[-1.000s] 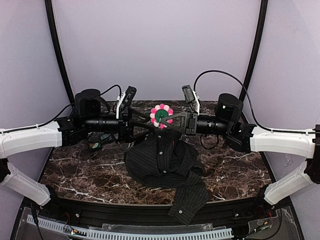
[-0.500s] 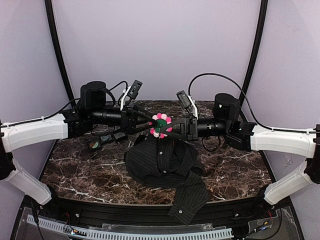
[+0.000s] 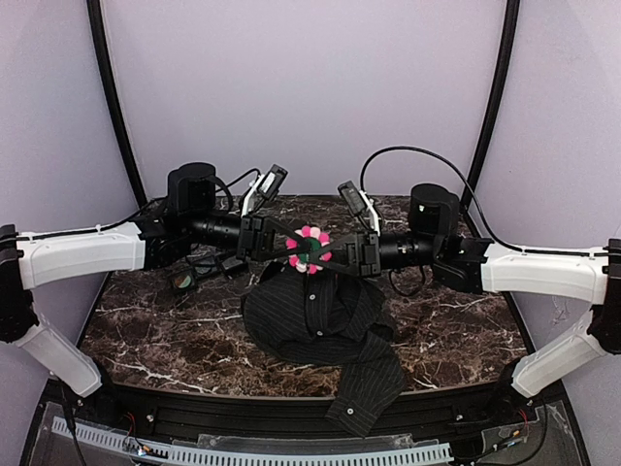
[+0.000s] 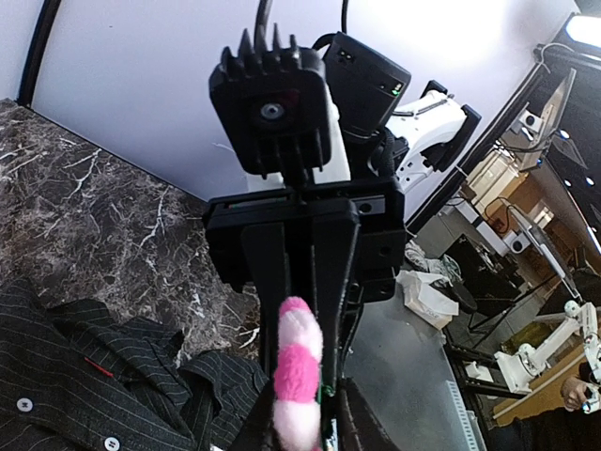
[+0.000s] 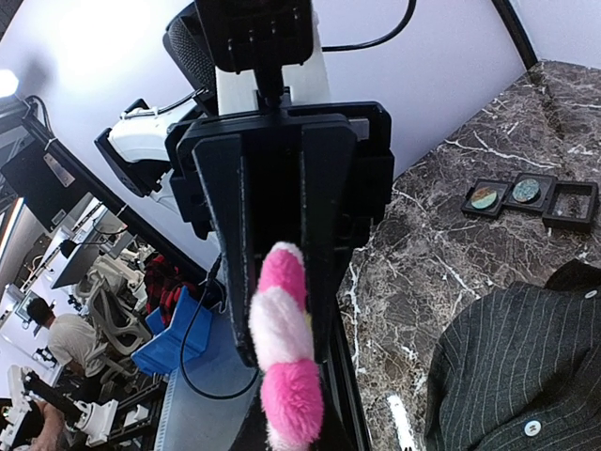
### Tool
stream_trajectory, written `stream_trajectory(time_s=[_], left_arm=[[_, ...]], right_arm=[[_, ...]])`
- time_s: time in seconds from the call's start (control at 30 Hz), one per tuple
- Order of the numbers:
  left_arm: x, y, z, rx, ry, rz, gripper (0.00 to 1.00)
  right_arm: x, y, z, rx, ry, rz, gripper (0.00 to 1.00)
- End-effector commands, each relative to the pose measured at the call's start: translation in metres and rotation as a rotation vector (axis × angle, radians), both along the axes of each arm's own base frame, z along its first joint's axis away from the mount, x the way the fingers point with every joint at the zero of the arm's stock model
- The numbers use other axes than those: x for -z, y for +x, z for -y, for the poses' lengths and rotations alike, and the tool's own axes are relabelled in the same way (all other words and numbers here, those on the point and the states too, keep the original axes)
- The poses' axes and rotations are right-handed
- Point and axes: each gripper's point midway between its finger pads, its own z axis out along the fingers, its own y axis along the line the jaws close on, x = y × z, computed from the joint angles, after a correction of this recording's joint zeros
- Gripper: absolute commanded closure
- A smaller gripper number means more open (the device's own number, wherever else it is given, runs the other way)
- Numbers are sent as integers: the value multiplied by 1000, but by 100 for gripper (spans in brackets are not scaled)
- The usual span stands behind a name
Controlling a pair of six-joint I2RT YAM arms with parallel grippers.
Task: Remove the brooch from the garment
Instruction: Pass from the right arm to the left
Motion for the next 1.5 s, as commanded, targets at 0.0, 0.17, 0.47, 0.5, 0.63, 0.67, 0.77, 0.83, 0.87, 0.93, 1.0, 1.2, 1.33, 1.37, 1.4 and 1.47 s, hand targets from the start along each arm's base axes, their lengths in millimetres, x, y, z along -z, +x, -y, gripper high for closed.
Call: stream_trajectory(time_s=[0.0,0.17,0.47,0.5,0.63,0.67,0.77,0.83,0.87,0.93,1.0,1.2,1.33,1.37,1.4,1.47], left_arm=[[-4,-6,-1,40,-37,-21,85],[-4,-8,-4,30,-58,-42,74],[-2,-6,-5,0,-69,-49,71],[-2,-6,-5,-3,-68,-49,72],[-1,-3,-4,-10,-64,-50,88],[-1,-2,-4,-12,-65,-50,93],[-1,0,-4,-27,-65,-50,99],[-1,4,-4,-54,-62,-52,99],[-1,9,-4,-87,-60,-52,99],[1,19,-7,-159,-51,-62,99],[-2,28,-11,-235,-62,-69,99],[-11,51,-24,-415,-119,-95,99],[-6,56,-27,-446,-131,-138,99],[-4,56,-27,-446,-129,-144,99],[-4,55,-27,-444,-130,-149,99],[-1,55,-27,-445,-126,-153,99]], right_arm=[[-11,2,0,20,26,34,100],[-13,5,8,53,46,38,100],[-14,5,7,39,56,36,100],[-13,5,7,39,53,35,100],[-9,6,6,39,45,30,100],[-9,6,6,41,45,29,100],[-10,6,8,47,46,34,100],[-10,6,9,57,43,35,95],[-9,7,10,65,42,34,89],[-9,8,14,95,42,38,68],[-6,12,19,146,35,35,49],[14,24,31,321,-11,-5,27],[26,26,18,360,-92,7,33],[28,26,14,364,-102,10,35],[29,27,10,373,-109,14,39],[33,30,4,384,-128,19,44]])
